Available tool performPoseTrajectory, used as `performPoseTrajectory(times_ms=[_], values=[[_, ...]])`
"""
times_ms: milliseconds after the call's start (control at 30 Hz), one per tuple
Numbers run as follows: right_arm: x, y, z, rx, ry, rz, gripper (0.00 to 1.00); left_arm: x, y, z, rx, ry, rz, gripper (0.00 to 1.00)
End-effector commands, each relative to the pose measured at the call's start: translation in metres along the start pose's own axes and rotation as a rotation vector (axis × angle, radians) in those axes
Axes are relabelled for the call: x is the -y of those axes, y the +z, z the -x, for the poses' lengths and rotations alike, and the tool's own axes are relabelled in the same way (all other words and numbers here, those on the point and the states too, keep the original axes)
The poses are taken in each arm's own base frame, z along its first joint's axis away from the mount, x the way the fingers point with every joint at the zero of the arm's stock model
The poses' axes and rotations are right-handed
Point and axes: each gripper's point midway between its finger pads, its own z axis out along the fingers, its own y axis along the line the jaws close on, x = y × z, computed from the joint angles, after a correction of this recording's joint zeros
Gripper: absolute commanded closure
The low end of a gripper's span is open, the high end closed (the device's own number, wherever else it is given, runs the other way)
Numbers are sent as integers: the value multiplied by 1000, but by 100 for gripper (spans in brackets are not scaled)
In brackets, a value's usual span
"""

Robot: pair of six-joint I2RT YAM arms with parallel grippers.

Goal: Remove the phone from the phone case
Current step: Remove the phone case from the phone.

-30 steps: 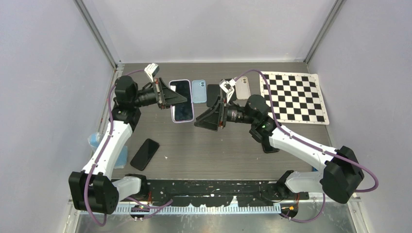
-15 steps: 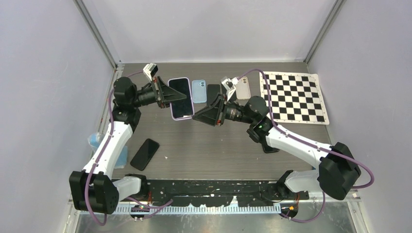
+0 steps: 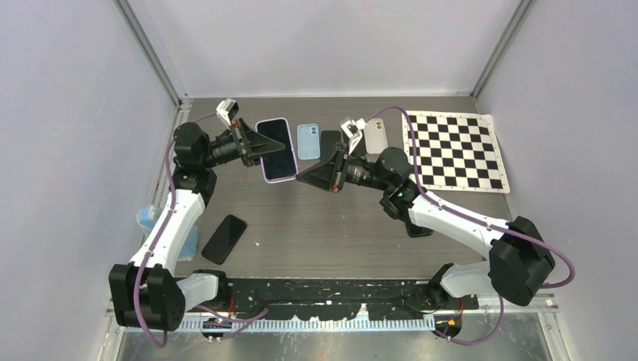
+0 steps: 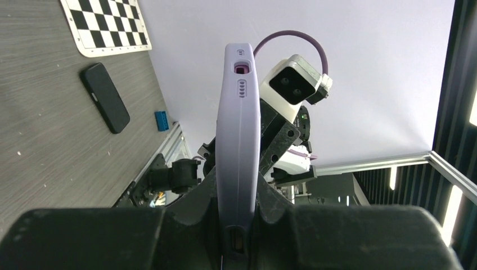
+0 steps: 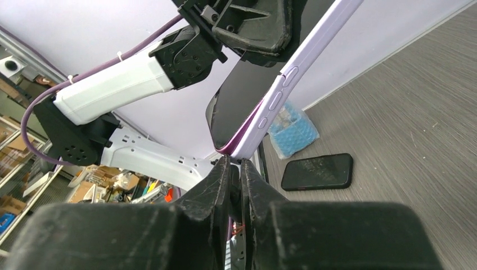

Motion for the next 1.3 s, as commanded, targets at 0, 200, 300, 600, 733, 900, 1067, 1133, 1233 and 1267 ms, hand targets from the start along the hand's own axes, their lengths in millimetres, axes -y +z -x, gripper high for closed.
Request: performPoseTrajectory(times_ms=[0, 200, 300, 600, 733, 900, 1067, 1133, 1233, 1267], values=[[16, 14, 25, 99, 22, -93, 84, 32, -3, -21, -63, 121, -92, 100], [34, 23, 28, 122, 191, -180, 83, 41, 1, -36, -128, 177, -134, 100], [60, 23, 15, 84, 264, -301, 86, 44, 2, -37, -125, 181, -141, 100], [120, 4, -12, 45, 260, -578, 90, 74, 0, -31, -95, 132, -219, 100], [115, 7, -5, 55, 232, -546, 90, 70, 2, -28, -83, 124, -205, 100], [96, 0, 4, 67, 176, -458, 82, 54, 1, -18, -44, 133, -155, 100], [49, -22, 38, 216, 101, -196, 48, 24, -14, 7, 50, 111, -62, 100], [37, -29, 37, 215, 92, -141, 42, 13, -16, 15, 84, 75, -40, 100], [17, -29, 36, 172, 73, -59, 39, -1, -15, 22, 125, -7, -16, 100], [7, -28, 35, 151, 80, -15, 38, -6, -15, 25, 140, -40, -7, 100]])
